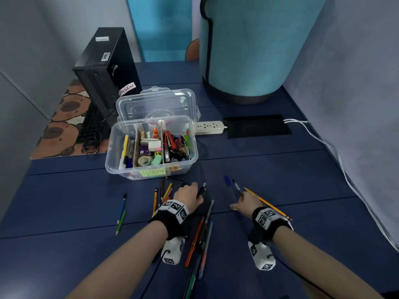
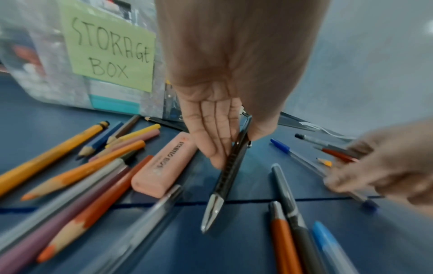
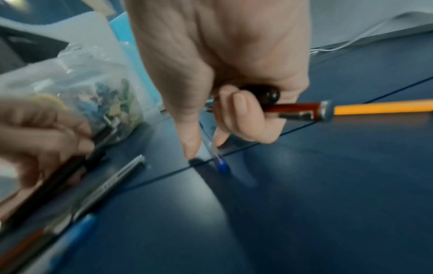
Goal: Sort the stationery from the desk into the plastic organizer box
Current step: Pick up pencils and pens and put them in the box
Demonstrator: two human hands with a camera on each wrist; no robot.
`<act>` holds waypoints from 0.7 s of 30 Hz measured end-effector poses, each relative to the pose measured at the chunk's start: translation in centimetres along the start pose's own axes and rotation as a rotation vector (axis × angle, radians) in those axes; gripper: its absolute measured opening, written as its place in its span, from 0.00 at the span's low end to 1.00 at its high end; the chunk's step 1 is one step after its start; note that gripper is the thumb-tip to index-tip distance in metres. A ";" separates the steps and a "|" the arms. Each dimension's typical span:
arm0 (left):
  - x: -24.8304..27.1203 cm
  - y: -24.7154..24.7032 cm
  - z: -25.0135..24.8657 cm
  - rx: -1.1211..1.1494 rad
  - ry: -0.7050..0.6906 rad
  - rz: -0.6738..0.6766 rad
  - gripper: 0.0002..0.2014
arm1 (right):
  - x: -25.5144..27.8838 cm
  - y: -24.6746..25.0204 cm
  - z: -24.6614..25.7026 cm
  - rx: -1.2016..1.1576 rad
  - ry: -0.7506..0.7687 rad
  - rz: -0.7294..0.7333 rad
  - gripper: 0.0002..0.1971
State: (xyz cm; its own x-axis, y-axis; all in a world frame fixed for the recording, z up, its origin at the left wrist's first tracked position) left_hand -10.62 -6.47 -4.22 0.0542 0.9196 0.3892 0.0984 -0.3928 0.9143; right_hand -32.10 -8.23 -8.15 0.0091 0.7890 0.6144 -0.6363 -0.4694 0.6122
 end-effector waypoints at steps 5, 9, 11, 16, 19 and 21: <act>0.7 1.0 0.9 0.111 0.014 -0.100 0.12 | 0.7 0.5 0.5 0.028 0.035 -0.028 0.09; 1.4 1.1 1.9 0.354 0.095 -0.107 0.11 | 1.0 3.6 1.3 -0.063 0.118 -0.069 0.08; 1.8 0.8 1.9 0.548 0.122 -0.076 0.08 | 1.3 5.0 2.0 -0.189 0.197 -0.104 0.08; 1.5 -0.8 1.0 0.621 0.187 -0.065 0.12 | 2.7 7.5 3.7 -0.865 0.262 -0.156 0.01; 1.5 -2.0 -0.3 0.560 0.168 0.020 0.19 | 2.7 7.4 3.7 -1.179 0.177 -0.108 0.03; 1.6 -3.0 -1.3 0.479 0.131 0.098 0.26 | 2.5 7.0 3.4 -1.340 0.116 -0.083 0.05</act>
State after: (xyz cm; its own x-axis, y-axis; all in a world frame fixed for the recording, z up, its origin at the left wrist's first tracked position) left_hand -12.08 -3.81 -6.21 -0.0358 0.8597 0.5095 0.5458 -0.4102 0.7306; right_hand -33.92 -10.89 -0.68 0.0615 0.8562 0.5130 -0.8959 0.2739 -0.3497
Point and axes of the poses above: each hand's wrist, its own x-axis away from the middle knuckle, its own y-axis out of the back of the hand, z = x × y, the point moved 3 cm from there along -x, towards the middle knuckle, and after that the axes turned 11 degrees about -x, right-handed, at the moved point
